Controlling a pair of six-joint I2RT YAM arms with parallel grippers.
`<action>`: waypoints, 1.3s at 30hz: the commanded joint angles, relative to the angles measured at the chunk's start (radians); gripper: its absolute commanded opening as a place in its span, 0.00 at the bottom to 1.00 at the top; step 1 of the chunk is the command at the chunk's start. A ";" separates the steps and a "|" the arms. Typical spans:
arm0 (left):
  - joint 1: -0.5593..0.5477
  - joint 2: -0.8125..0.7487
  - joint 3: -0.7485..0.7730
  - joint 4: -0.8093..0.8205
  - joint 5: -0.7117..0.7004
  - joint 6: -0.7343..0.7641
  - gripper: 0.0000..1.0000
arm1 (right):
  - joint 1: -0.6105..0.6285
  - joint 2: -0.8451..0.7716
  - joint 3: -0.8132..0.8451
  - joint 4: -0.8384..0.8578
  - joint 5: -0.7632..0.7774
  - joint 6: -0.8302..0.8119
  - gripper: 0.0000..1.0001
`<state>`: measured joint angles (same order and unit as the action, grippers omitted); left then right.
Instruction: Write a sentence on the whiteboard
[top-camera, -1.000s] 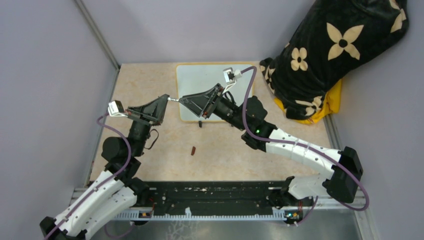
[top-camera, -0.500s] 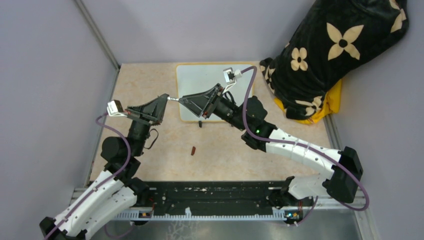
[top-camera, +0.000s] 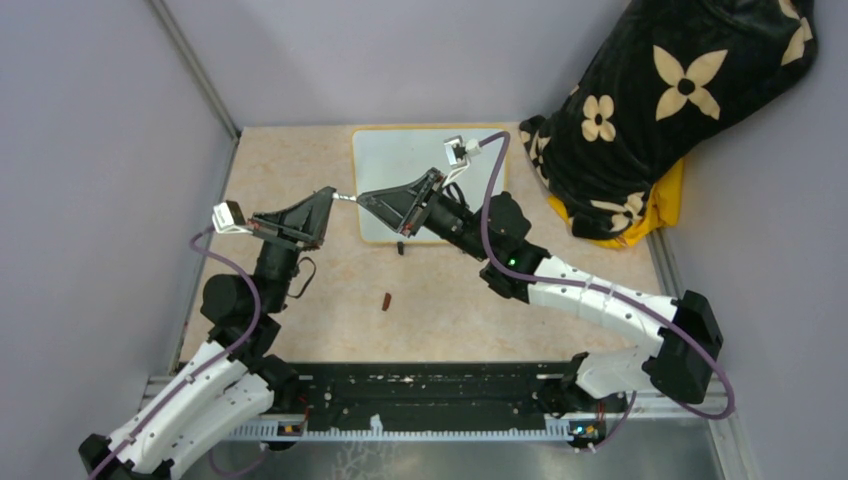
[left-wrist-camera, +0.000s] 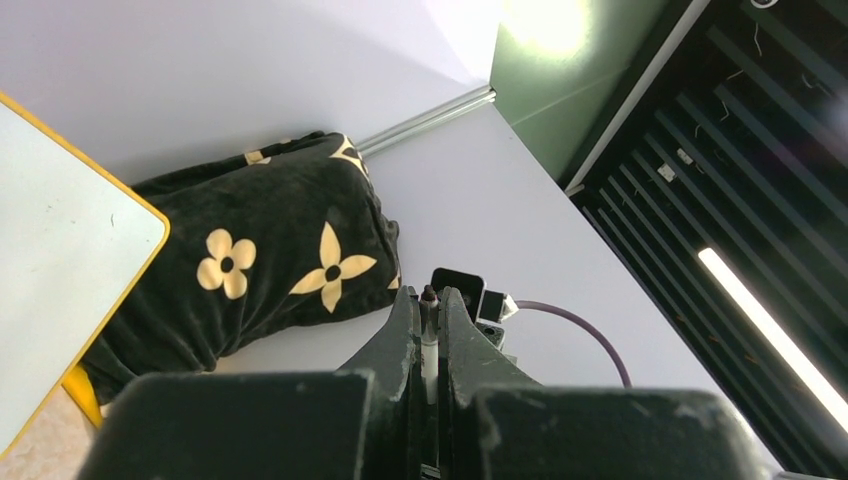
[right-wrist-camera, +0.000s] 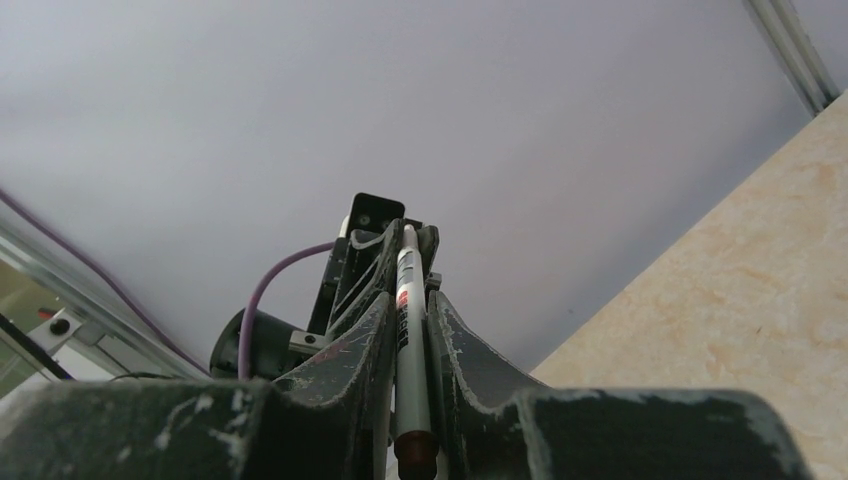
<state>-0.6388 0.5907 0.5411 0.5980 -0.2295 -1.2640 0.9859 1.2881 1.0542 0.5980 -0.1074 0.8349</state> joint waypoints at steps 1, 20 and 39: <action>-0.001 -0.001 0.017 0.002 -0.020 -0.005 0.00 | 0.009 0.000 0.029 0.064 -0.018 0.008 0.18; -0.002 -0.104 -0.037 -0.144 -0.086 0.058 0.81 | 0.008 -0.143 0.014 -0.160 0.116 -0.194 0.00; 0.000 0.323 0.305 -0.878 0.013 1.016 0.94 | 0.008 -0.501 -0.158 -0.828 0.637 -0.486 0.00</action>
<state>-0.6388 0.8448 0.8417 -0.1776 -0.2935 -0.4397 0.9863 0.8421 0.9516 -0.1757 0.4709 0.3931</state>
